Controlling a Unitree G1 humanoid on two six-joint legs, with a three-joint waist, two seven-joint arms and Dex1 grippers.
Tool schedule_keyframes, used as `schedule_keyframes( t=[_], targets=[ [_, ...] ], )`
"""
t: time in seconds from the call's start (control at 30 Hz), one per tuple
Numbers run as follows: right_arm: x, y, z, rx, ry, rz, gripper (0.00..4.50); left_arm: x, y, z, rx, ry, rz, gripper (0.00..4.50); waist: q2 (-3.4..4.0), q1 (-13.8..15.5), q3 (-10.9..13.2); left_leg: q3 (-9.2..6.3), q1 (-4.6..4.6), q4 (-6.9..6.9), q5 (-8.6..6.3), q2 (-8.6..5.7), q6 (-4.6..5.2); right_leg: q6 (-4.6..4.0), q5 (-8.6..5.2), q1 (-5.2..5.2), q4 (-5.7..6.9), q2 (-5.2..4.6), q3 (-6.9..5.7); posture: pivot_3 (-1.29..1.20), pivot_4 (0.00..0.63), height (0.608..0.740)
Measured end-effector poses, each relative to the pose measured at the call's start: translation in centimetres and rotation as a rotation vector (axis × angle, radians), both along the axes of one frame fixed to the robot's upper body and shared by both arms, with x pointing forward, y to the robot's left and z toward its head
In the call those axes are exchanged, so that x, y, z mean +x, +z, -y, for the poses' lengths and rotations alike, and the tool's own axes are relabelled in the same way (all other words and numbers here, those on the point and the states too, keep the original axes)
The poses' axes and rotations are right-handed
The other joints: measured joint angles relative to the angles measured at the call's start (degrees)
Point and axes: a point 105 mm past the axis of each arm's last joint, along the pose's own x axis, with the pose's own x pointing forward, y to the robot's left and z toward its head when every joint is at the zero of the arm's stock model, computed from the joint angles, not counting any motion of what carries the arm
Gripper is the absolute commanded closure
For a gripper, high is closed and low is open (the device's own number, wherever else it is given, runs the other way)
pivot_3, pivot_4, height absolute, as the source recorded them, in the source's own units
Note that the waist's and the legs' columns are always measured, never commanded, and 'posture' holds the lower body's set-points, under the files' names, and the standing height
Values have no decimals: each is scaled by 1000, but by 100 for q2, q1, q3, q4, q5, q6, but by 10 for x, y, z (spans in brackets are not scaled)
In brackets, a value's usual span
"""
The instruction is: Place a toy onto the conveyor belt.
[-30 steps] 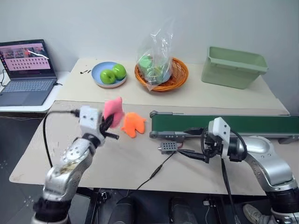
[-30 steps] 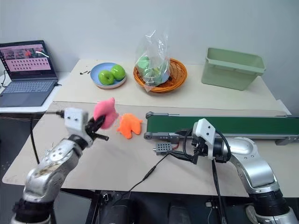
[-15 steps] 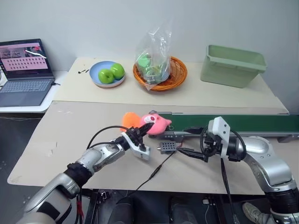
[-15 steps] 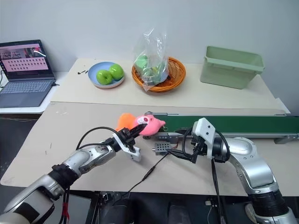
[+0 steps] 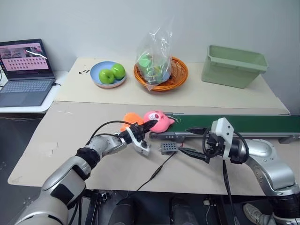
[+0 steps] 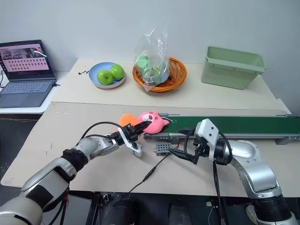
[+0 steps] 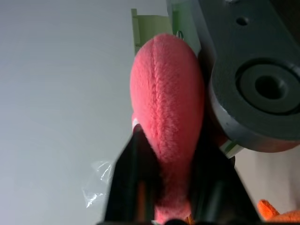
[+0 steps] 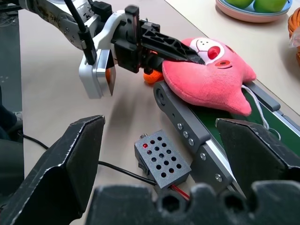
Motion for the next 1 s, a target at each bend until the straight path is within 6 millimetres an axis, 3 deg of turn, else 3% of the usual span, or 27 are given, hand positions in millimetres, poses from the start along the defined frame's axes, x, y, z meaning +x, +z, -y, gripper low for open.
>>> schedule_keyframes(
  t=[0.07, 0.83, 0.93, 1.0],
  targets=[
    [0, 0, 0, 2, 0, 0, 0, 1, 3, 0, -19, 6, 2, 1658, 0, 1, 0, 0, 0, 1, 0, 0, 0, 0, 0, 1, 0, 0, 0, 0, 150, 715],
    [4, 1, -4, 22, 11, -1, 0, 11, 13, -15, -65, 82, -14, 1658, 0, -12, 0, 1, 0, 2, 0, 0, 0, 1, 1, -1, 3, 0, 0, 0, 150, 715],
    [5, 0, -3, 17, 6, -2, 0, 11, 13, -17, -79, 87, -19, 988, 0, -4, 0, 1, 1, 2, 0, 0, 0, 1, 1, 0, 4, 0, -1, 0, 150, 715],
    [5, 0, -3, 17, 5, -3, 0, 11, 14, -18, -86, 93, -23, 268, 0, -3, 0, 1, 0, 4, 0, 0, 0, 1, 1, 0, 4, 0, 0, 0, 150, 715]
  ],
)
